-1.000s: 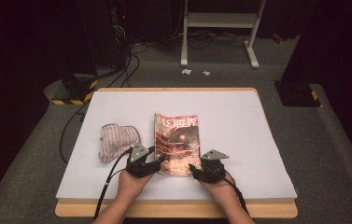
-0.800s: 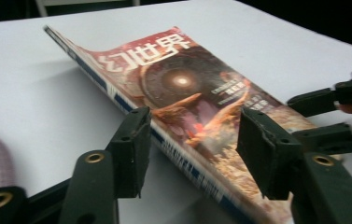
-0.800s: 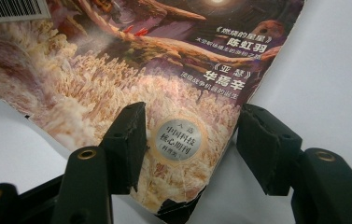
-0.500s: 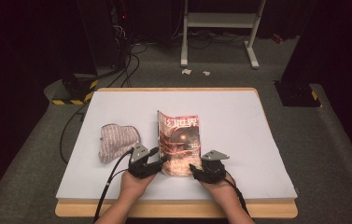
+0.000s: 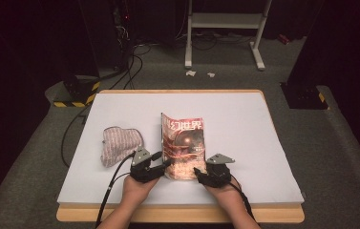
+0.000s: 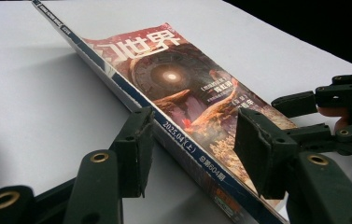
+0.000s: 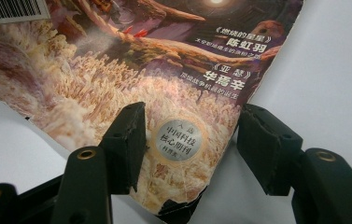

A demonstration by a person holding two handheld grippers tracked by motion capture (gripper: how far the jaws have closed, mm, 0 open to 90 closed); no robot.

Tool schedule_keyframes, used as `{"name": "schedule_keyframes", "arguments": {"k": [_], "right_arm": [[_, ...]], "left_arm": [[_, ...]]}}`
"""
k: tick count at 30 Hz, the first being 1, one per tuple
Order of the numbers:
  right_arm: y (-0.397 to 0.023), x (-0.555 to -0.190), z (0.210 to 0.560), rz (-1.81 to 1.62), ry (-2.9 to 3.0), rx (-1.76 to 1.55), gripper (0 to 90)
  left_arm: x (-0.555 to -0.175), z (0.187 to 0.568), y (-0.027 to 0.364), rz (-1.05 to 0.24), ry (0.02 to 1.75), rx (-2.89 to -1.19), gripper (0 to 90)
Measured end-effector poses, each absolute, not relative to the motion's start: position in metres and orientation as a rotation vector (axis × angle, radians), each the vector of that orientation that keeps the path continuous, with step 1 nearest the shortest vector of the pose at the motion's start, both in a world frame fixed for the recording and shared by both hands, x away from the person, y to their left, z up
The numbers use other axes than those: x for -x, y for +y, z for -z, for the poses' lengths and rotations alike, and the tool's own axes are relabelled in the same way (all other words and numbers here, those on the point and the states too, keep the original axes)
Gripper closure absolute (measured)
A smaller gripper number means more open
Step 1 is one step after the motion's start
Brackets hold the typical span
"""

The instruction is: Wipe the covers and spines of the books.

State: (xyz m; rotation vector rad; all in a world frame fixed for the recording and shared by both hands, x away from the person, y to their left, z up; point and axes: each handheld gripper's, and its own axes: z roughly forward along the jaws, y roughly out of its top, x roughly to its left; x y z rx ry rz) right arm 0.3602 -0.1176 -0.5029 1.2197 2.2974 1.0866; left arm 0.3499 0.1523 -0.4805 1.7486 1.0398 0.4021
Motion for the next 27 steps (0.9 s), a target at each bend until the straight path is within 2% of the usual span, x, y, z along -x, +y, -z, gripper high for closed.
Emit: {"name": "schedule_keyframes", "arguments": {"k": [8,27], "right_arm": [[-0.1176,-0.3602,0.5030,-1.086,2.297,-1.218,42.4],[-0.1180,-0.3603,0.5030,-1.089,2.297,-1.221,42.4]], "left_arm": [[-0.3492,0.4813,0.1512,-0.397,1.059,-1.743,43.0],[-0.3479,0.4814,0.1539,-0.336,1.063,-1.737,44.4]]}}
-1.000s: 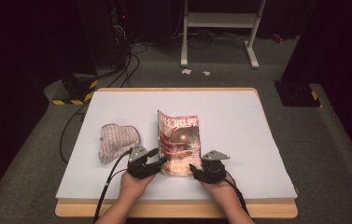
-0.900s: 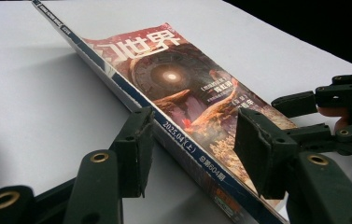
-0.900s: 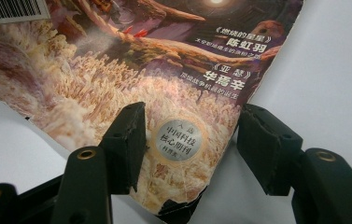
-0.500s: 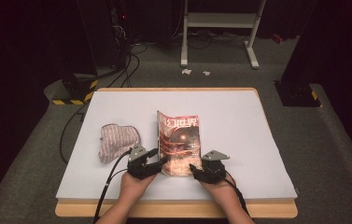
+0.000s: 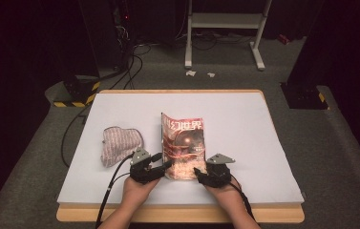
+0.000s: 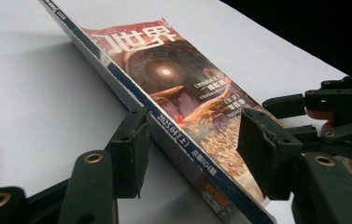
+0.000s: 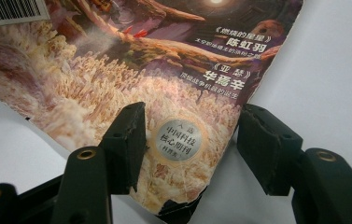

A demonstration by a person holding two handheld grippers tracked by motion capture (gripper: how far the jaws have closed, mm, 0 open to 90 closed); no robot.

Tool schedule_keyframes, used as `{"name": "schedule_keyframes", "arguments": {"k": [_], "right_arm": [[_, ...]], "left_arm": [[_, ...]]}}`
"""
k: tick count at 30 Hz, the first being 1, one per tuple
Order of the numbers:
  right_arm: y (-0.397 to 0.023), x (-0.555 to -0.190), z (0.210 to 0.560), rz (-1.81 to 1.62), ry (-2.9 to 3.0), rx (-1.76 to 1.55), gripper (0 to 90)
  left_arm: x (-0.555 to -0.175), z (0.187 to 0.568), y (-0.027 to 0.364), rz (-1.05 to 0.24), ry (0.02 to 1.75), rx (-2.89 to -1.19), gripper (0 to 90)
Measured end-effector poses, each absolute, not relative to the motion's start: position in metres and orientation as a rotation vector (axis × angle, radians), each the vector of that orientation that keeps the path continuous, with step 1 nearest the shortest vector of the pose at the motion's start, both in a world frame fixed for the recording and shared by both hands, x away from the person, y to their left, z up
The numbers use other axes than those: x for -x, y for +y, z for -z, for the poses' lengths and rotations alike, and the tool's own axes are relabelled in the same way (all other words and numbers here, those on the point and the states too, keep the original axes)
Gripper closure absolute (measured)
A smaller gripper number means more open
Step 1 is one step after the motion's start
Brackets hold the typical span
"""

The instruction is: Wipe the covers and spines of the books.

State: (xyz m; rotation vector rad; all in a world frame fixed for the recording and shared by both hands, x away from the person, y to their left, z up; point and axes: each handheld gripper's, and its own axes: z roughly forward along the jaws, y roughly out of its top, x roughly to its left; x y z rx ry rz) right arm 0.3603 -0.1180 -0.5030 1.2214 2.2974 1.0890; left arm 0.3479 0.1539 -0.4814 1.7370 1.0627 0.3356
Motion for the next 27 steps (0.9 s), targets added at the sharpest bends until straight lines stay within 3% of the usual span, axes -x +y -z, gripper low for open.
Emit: {"name": "schedule_keyframes", "arguments": {"k": [2,12,16,19,27], "right_arm": [[-0.118,-0.360,0.503,-1.089,2.297,-1.222,42.4],[-0.119,-0.361,0.503,-1.096,2.297,-1.229,41.6],[-0.118,-0.357,0.499,-1.068,2.252,-1.163,32.7],[-0.117,-0.349,0.486,-1.179,2.204,-1.061,32.8],[-0.079,-0.333,0.491,-1.230,2.348,-0.900,30.8]], "left_arm": [[-0.350,0.483,0.154,-0.257,1.063,-1.745,46.1],[-0.353,0.479,0.157,-0.287,1.039,-1.736,42.2],[-0.352,0.479,0.159,-0.279,1.031,-1.731,42.0],[-0.352,0.479,0.159,-0.275,1.032,-1.727,41.9],[-0.353,0.477,0.159,-0.263,1.031,-1.715,41.8]]}}
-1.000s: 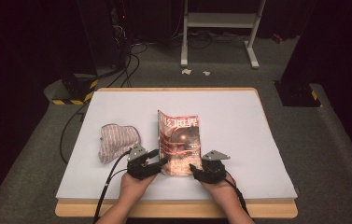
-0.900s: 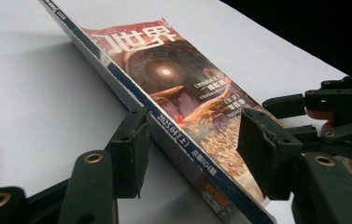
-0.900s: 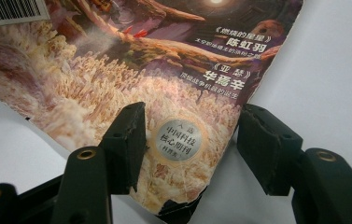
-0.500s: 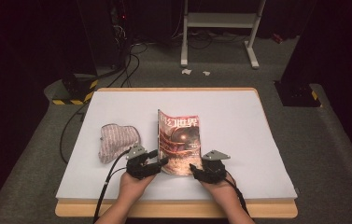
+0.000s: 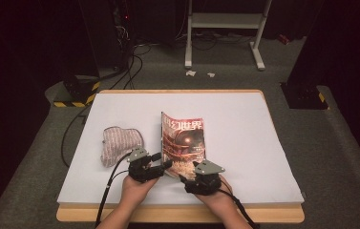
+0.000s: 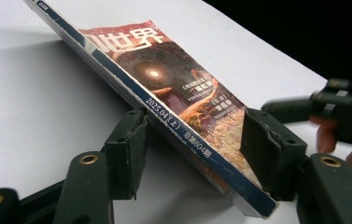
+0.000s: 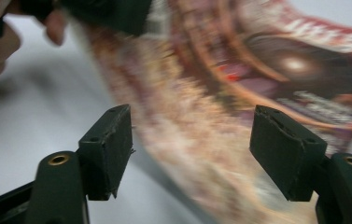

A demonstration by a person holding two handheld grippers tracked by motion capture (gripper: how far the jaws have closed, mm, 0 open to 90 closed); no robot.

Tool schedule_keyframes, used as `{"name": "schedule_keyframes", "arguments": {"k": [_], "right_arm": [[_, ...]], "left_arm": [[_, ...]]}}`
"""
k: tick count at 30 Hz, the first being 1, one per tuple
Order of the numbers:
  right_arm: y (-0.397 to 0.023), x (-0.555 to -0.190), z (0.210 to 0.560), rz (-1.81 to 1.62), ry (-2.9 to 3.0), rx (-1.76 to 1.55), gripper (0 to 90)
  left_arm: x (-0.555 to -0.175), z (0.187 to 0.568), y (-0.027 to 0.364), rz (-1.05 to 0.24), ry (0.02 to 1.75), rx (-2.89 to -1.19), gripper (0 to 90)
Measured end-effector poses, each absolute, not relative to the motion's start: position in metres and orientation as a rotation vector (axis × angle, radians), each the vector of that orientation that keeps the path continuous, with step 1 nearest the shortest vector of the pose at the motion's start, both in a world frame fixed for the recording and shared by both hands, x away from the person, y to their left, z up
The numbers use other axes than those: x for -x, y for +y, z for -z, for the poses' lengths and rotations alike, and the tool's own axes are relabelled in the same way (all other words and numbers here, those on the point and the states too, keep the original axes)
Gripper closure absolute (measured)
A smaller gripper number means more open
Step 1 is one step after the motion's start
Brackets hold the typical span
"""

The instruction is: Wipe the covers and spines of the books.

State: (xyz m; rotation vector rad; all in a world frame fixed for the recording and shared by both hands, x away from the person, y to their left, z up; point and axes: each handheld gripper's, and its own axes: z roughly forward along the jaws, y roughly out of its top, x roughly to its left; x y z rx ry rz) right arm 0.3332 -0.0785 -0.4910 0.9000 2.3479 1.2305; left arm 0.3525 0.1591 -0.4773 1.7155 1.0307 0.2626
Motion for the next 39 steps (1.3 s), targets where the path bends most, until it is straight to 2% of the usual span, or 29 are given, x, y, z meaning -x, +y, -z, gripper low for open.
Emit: {"name": "schedule_keyframes", "arguments": {"k": [9,15,20,22,30,36,39], "right_arm": [[-0.039,-0.339,0.500,-1.129,2.365,-0.832,28.5],[-0.026,-0.349,0.503,-1.076,2.326,-0.843,30.1],[-0.027,-0.347,0.501,-1.131,2.294,-0.824,49.0],[-0.028,-0.346,0.500,-1.141,2.286,-0.825,55.1],[-0.039,-0.343,0.496,-1.186,2.250,-0.852,68.9],[-0.053,-0.341,0.490,-1.214,2.202,-0.856,75.5],[-0.062,-0.342,0.486,-1.230,2.194,-0.863,78.4]], "left_arm": [[-0.353,0.476,0.158,-0.261,1.034,-1.719,41.8],[-0.353,0.475,0.157,-0.265,1.035,-1.721,41.8],[-0.355,0.472,0.163,-0.279,1.036,-1.714,38.0],[-0.353,0.468,0.166,-0.302,1.018,-1.709,39.0],[-0.349,0.450,0.184,-0.407,0.997,-1.708,33.8],[-0.353,0.454,0.188,-0.516,0.996,-1.850,33.5],[-0.356,0.458,0.192,-0.525,1.011,-1.902,34.3]]}}
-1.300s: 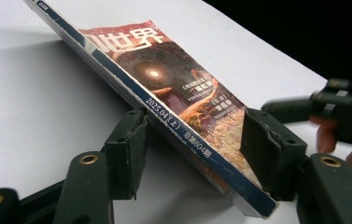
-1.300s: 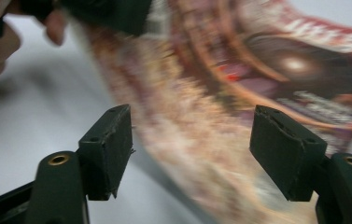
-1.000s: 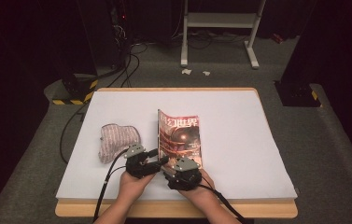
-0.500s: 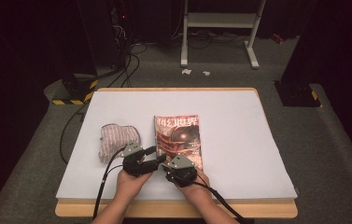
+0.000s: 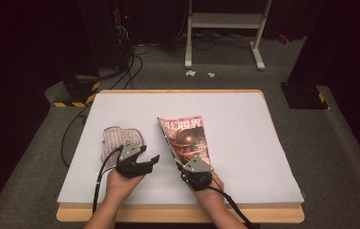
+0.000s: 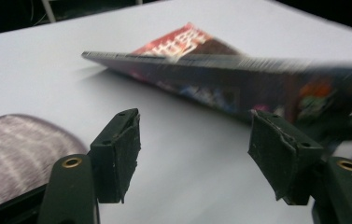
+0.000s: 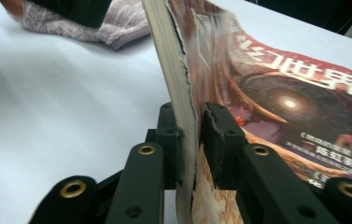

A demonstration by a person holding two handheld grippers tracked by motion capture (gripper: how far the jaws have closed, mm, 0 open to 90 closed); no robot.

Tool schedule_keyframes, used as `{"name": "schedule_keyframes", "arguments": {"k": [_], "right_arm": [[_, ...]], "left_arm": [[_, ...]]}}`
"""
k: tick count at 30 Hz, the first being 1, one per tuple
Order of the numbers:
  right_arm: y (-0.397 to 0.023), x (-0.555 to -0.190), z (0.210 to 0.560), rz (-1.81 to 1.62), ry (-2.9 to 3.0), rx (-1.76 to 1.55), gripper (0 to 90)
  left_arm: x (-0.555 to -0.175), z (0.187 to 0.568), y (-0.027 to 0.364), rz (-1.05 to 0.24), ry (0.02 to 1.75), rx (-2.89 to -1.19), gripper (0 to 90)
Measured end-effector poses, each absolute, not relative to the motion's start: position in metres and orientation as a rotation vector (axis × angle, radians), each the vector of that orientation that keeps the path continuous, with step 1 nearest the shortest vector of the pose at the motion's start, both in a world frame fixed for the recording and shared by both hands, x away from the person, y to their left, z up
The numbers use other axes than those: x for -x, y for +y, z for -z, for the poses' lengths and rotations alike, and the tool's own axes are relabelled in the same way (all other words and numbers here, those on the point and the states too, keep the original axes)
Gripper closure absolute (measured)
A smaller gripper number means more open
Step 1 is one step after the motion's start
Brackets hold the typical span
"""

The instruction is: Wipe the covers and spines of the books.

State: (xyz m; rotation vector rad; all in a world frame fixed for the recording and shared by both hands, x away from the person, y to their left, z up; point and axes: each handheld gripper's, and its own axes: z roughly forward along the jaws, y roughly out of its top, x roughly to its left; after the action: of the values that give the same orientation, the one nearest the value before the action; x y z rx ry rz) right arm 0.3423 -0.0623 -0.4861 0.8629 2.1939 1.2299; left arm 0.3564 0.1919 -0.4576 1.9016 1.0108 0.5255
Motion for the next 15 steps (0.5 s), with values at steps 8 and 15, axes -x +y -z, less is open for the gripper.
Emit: {"name": "schedule_keyframes", "arguments": {"k": [8,15], "right_arm": [[-0.087,-0.343,0.479,-1.281,2.130,-0.911,83.5],[-0.092,-0.341,0.479,-1.291,2.120,-0.904,83.7]], "left_arm": [[-0.360,0.459,0.217,-0.567,1.055,-1.914,40.2],[-0.358,0.451,0.246,-0.586,1.104,-1.845,41.1]]}}
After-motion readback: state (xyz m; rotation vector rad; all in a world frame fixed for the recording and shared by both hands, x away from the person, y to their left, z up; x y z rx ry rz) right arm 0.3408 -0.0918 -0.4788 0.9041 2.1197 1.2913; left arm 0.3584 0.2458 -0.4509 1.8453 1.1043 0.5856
